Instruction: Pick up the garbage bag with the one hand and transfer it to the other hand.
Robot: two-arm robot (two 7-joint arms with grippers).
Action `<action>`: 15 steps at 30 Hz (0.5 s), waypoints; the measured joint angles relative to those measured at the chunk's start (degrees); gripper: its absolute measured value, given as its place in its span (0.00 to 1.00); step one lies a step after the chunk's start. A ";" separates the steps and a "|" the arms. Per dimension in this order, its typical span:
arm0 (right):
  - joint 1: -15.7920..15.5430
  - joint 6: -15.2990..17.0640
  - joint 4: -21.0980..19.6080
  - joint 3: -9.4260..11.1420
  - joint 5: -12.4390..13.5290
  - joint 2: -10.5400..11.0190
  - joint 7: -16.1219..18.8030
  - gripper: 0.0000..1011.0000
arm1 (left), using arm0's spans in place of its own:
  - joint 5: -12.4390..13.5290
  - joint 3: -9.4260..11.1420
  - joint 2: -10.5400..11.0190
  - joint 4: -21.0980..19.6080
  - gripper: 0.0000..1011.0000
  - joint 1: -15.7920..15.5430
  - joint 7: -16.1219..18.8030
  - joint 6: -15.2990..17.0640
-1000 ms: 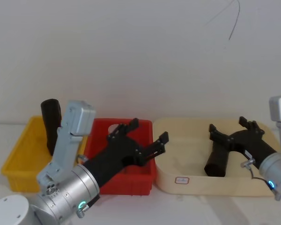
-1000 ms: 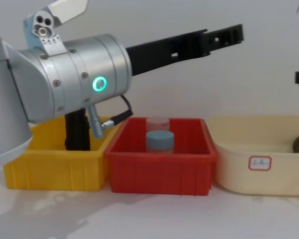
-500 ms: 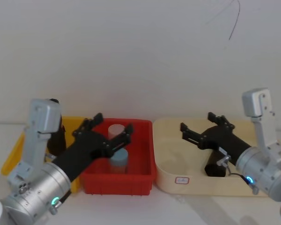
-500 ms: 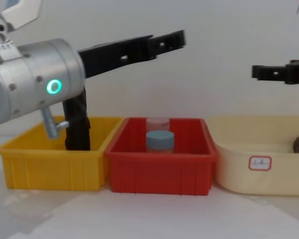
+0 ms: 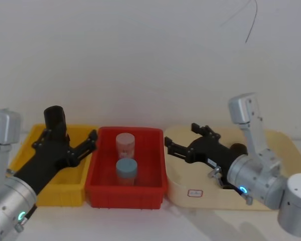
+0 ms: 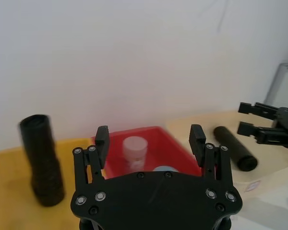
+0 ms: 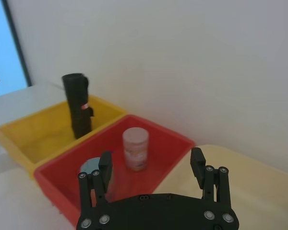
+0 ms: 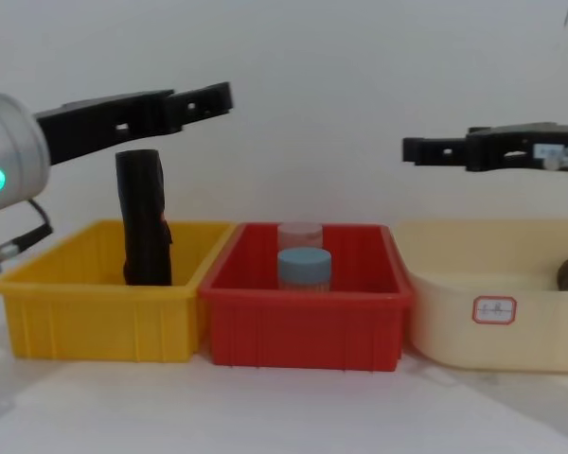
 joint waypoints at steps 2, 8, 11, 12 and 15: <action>0.59 0.09 0.62 -0.60 0.01 -0.19 0.58 0.99 | 0.06 -0.42 0.23 -0.04 0.99 0.25 0.30 0.07; 2.48 0.60 2.63 -2.68 -0.16 -0.65 2.45 0.99 | 0.20 -1.69 0.83 -0.15 0.99 0.94 1.16 0.28; 3.40 0.98 3.50 -3.77 -0.67 -0.71 3.07 0.99 | 0.26 -2.20 1.11 -0.18 0.99 1.22 1.52 0.37; 3.62 1.08 3.70 -4.06 -0.82 -0.71 3.20 0.99 | 0.26 -2.20 1.11 -0.18 0.99 1.22 1.52 0.37; 4.81 1.70 4.90 -5.66 -1.86 -0.71 3.82 0.99 | 0.31 -2.57 1.32 -0.21 0.99 1.44 1.80 0.44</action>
